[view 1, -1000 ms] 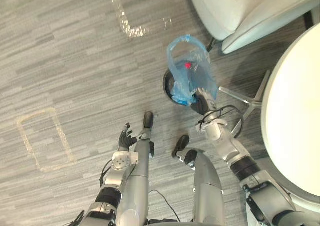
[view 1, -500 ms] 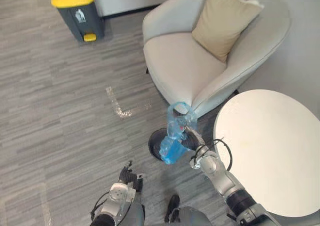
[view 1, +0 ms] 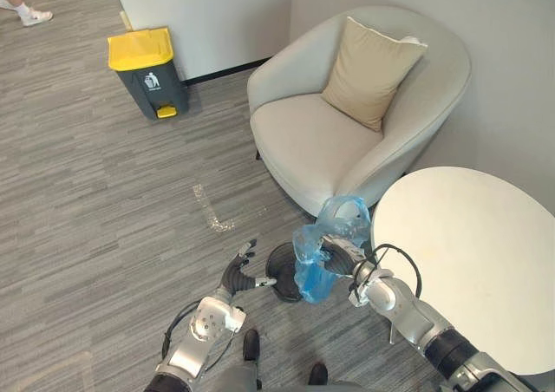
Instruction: Gather rubbish on tea table into small bin, then transfer packed bag to large trash can.
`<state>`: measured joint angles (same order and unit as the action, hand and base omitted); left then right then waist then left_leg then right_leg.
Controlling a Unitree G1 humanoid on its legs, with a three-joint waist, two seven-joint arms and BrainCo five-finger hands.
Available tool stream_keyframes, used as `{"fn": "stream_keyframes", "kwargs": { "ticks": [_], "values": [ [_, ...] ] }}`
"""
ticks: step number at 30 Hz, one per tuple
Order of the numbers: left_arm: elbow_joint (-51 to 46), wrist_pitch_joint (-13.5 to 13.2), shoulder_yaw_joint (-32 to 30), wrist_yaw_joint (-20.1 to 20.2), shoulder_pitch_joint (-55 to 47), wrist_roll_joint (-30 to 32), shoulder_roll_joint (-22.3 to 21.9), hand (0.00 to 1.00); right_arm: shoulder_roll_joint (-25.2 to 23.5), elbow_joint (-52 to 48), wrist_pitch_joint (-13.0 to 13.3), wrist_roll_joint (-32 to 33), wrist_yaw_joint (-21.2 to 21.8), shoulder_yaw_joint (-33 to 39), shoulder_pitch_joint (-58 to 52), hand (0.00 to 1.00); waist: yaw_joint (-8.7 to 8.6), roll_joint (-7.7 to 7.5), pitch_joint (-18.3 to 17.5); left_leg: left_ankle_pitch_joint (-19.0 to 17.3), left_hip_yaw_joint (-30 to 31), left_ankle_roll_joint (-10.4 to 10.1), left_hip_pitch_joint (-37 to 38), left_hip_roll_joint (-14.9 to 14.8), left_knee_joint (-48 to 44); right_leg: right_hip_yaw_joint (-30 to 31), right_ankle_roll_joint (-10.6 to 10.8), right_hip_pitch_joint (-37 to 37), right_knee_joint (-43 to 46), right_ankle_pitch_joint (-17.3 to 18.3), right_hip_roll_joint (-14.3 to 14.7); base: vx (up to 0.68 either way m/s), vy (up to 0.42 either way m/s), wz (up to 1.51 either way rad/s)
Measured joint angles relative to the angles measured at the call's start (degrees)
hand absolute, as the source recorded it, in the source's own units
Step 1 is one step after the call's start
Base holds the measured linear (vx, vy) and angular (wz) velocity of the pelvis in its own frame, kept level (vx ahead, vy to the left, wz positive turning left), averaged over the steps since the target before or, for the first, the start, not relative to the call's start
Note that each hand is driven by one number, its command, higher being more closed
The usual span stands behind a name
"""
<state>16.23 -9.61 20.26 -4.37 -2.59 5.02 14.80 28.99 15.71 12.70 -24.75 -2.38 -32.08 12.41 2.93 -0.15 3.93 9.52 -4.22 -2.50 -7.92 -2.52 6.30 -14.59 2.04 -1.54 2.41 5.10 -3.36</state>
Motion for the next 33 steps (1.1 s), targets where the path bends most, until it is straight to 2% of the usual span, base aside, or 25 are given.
{"fn": "stream_keyframes", "kwargs": {
  "ticks": [8,14,21,26,30,33],
  "values": [
    [-1.7,-0.1,3.7,-0.6,-0.4,4.5,-1.1,0.0,-0.7,-1.4,0.2,0.5,-0.1,0.0,0.0,1.0,-0.22,0.18,-1.3,0.1,-0.1,-0.1,0.0,-0.7,-0.2,0.4,-0.7,0.1,-0.6,-0.5,0.8,0.0,-0.005,-0.02],
    [-1.7,0.0,3.9,-2.2,-0.4,7.3,-4.1,0.0,-5.5,-3.7,0.0,5.3,-0.3,0.7,-0.7,1.0,-0.35,0.18,-1.3,0.2,-0.2,-0.3,0.0,-1.3,0.0,1.0,-1.1,-0.3,-0.6,-0.7,1.4,-0.04,-0.011,-0.05],
    [-1.7,0.4,3.7,-4.7,-0.5,10.1,-5.4,0.0,-12.5,-6.1,-0.6,11.4,-0.6,4.9,-1.9,1.0,-0.35,-0.2,-1.6,0.3,-0.6,-0.4,0.0,-1.7,0.0,1.5,-1.2,-0.3,-0.6,-0.9,1.7,0.0,-0.007,-0.03],
    [-3.8,1.0,3.4,-7.4,-0.4,13.3,-6.7,0.0,-15.0,-8.3,-1.7,14.4,-0.6,4.9,-1.9,1.0,-0.32,-0.49,-1.8,0.4,-0.6,-0.5,0.0,-1.9,0.0,1.5,-1.4,-0.2,-0.7,-1.0,2.0,0.0,0.0,0.0],
    [-7.2,1.5,2.0,-10.2,0.2,15.7,-6.5,0.0,-15.9,-13.9,-1.8,19.9,-0.4,4.8,-1.7,1.0,-0.32,-0.6,-1.9,0.6,-0.6,-0.8,0.0,-2.2,0.0,1.5,-1.6,-0.2,-0.7,-1.1,2.3,0.0,0.0,0.0],
    [-9.1,1.6,1.5,-10.5,0.3,18.3,-6.4,0.0,-16.1,-16.2,-1.7,20.4,0.1,4.7,-1.7,1.0,-0.33,-0.8,-2.7,0.6,-0.6,-0.9,0.0,-2.0,0.0,1.5,-1.6,-0.3,-0.6,-1.1,2.4,0.0,0.0,0.0]
  ]
}}
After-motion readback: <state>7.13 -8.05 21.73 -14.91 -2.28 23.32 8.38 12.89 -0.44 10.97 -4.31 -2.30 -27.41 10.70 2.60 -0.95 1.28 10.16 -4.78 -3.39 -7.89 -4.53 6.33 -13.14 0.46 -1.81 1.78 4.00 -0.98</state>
